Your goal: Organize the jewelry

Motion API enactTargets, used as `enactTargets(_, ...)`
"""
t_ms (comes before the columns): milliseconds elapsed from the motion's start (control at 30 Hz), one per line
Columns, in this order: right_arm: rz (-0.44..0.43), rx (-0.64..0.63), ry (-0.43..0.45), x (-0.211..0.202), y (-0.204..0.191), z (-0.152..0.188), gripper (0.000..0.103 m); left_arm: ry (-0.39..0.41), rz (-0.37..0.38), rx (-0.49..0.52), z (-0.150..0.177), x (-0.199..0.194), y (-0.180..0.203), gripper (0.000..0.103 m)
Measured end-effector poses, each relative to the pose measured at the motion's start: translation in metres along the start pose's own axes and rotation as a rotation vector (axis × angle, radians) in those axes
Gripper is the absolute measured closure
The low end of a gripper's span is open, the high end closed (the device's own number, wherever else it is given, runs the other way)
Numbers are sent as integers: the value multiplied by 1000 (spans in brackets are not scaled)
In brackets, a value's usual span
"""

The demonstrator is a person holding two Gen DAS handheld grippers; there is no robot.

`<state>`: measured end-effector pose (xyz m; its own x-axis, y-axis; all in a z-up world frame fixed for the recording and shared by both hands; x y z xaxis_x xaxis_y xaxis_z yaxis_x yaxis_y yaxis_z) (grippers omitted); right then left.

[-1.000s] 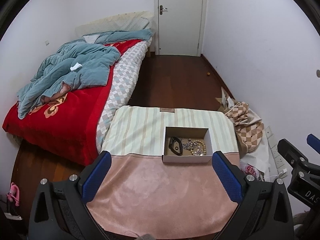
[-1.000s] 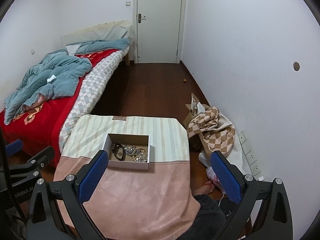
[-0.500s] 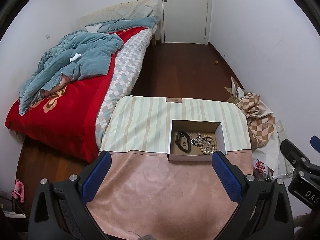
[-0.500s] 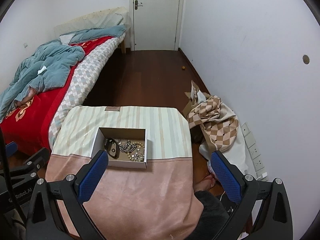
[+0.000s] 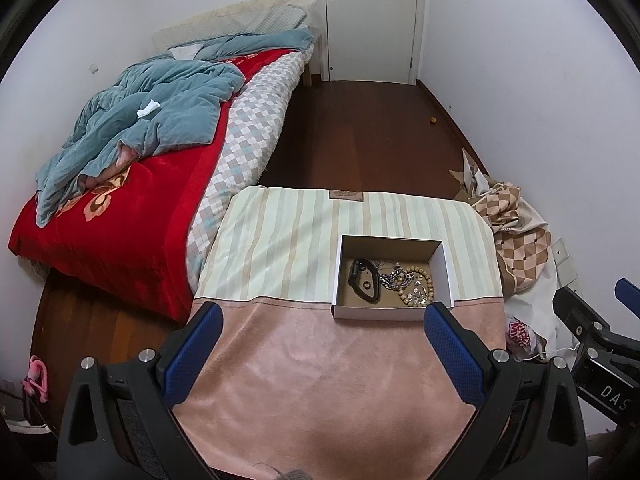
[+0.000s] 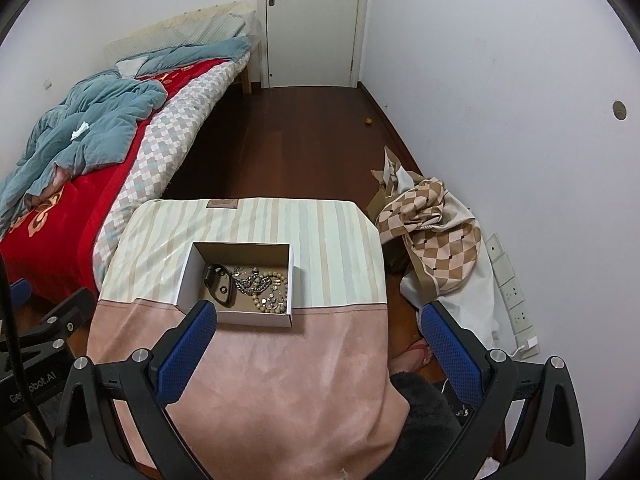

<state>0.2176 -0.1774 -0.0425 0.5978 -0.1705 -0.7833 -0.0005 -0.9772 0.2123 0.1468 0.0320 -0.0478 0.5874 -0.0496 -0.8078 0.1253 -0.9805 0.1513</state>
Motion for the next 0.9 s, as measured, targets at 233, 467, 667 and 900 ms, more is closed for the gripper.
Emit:
enactTargets(233,-1,-2,-1,-1,-1,0,0,0,0,-1,1,0,0,0)
enactTargets(467,-6,-6,-2,-3,-1,2,0,9,-9,-4,3,-2,-3,0)
enactTargets(667,-5,-5,1,-4,-1,3,0,9,-9,-4,4,-3,-3,0)
enactTargets(900,-7,-7,-3,-5,-1,3,0,11,-6,3,6,-5,-2,0)
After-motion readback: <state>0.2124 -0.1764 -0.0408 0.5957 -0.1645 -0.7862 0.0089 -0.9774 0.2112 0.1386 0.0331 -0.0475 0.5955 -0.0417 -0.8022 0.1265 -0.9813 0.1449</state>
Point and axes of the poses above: each gripper's, at about its wrist camera, not at the fingertips, and x roughly the way its jaws point, y to its right, z to its underside, the point moved 7 cm from there along x, roughly the way its jaws point, and after that the axes turned 13 degrees about z, right-handed, at the moved point
